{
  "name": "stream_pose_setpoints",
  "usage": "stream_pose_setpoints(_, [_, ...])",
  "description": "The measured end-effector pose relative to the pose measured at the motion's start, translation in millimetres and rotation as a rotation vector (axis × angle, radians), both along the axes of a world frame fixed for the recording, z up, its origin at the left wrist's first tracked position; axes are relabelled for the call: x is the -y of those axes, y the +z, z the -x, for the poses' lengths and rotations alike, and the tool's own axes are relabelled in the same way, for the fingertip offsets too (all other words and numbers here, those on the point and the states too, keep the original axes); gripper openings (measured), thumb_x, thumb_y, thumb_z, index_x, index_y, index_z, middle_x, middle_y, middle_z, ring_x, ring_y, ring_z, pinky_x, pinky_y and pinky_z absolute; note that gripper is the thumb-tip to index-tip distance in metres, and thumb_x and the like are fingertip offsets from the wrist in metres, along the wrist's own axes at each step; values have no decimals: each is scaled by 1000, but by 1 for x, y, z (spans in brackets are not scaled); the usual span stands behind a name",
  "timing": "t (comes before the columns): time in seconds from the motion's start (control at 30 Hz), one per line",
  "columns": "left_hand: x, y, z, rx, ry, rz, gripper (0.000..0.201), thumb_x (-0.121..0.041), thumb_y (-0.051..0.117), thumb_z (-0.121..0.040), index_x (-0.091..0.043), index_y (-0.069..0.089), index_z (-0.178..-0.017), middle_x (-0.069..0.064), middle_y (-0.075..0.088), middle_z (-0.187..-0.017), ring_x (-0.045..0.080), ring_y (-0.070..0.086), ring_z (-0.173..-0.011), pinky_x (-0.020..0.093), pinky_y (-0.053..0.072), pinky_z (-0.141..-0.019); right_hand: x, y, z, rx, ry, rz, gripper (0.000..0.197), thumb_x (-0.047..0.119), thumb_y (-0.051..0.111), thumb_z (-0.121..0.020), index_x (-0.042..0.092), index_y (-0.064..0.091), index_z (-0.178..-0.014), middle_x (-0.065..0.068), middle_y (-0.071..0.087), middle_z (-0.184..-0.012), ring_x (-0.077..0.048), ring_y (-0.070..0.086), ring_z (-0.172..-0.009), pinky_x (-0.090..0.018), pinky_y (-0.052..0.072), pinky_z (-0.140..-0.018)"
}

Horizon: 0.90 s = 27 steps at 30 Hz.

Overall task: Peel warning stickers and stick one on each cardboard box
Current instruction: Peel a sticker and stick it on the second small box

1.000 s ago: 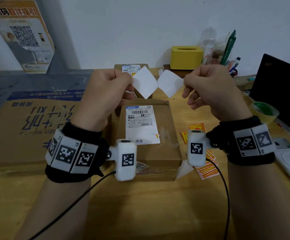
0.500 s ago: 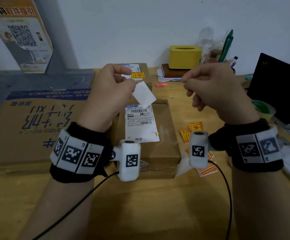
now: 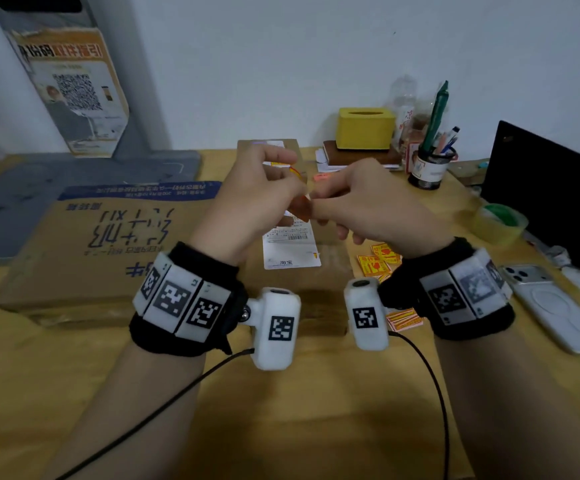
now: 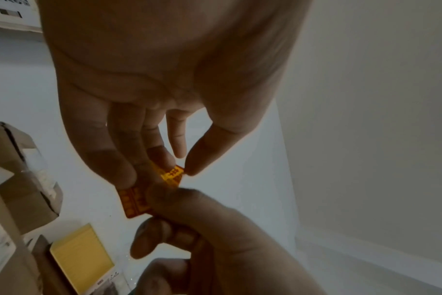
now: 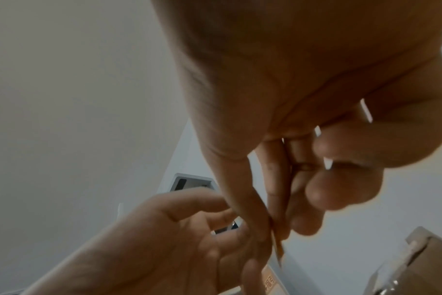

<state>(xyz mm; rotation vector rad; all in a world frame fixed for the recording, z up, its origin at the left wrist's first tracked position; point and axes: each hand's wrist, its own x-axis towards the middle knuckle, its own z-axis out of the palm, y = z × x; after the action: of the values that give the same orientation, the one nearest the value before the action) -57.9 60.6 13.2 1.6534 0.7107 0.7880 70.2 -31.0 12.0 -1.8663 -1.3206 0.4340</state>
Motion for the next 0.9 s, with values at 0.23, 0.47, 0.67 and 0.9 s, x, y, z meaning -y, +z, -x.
stream_pose_setpoints(0.23, [-4, 1, 17, -18, 63, -19, 19, -11, 69, -88, -24, 63, -101, 1, 71, -92, 10, 66, -71, 26, 47, -56, 16, -4, -9, -37, -83, 64, 29, 24, 71, -91, 1, 71, -75, -15, 70, -67, -10, 55, -44, -26, 44, -42])
stream_pose_setpoints(0.47, [0, -20, 17, -181, 15, -16, 24, -18, 76, -86, -15, 69, -109, -1, 75, -90, 5, 64, -62, 12, 42, -42, 21, -11, -14, -141, -50, 134, 21, 29, 71, -94, 13, 71, -80, -5, 72, -78, -12, 54, -50, -25, 40, -44])
stream_pose_setpoints(0.67, [1, -28, 14, -160, 11, -24, 24, -12, 81, -81, -20, 59, -84, 3, 67, -81, 12, 59, -69, 12, 41, -47, 23, -20, -23, -234, -100, 170, 28, 33, 78, -88, 6, 79, -84, -4, 67, -65, -11, 44, -42, -19, 28, -38])
stream_pose_setpoints(0.9, [2, -37, 14, -139, 18, -16, 22, -12, 79, -83, -17, 58, -78, 0, 61, -72, 7, 52, -56, 9, 37, -40, 22, -26, -29, -250, -101, 179, 42, 34, 77, -90, -8, 72, -93, -2, 55, -60, -11, 37, -42, -22, 24, -41])
